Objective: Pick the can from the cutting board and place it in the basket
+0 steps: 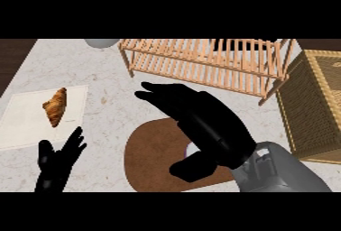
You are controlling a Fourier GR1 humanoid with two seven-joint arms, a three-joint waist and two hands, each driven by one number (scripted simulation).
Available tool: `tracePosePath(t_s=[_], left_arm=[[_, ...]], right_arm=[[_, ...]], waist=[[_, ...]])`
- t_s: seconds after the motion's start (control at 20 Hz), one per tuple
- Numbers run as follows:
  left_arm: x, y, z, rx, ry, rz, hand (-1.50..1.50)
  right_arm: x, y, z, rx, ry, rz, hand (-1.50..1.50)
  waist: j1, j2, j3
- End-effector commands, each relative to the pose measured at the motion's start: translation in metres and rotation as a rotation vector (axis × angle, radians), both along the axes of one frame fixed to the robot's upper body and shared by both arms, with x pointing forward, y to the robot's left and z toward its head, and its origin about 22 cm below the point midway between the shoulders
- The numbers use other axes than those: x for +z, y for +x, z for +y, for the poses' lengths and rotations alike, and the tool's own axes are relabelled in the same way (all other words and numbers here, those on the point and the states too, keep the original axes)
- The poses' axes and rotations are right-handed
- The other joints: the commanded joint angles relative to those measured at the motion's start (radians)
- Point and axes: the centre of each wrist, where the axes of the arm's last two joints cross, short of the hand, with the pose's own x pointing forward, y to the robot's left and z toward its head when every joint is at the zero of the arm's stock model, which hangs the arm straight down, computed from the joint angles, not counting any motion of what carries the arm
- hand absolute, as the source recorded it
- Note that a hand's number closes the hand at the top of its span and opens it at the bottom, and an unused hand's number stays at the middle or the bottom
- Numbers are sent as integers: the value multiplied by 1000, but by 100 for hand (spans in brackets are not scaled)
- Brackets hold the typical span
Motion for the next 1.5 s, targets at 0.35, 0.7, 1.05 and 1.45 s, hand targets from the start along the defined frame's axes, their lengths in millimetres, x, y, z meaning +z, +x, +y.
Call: tracePosePath(t_s=[0.35, 0.7, 1.05, 1.45], left_arm=[[-6, -11, 8, 6, 0, 77, 0], [-5, -11, 8, 11, -8, 75, 0], [-19, -8, -3, -7, -14, 84, 0], [-9, -3, 9, -10, -16, 62, 0]], right_arm=[[108, -6, -35, 12, -502, 47, -150], [139, -1, -60, 14, -658, 114, -150], [135, -17, -67, 28, -636, 149, -150], [95, -34, -37, 41, -568, 190, -150]], waist=[[-1, 12, -7], [3, 15, -5], [7, 20, -5], [17, 22, -5]])
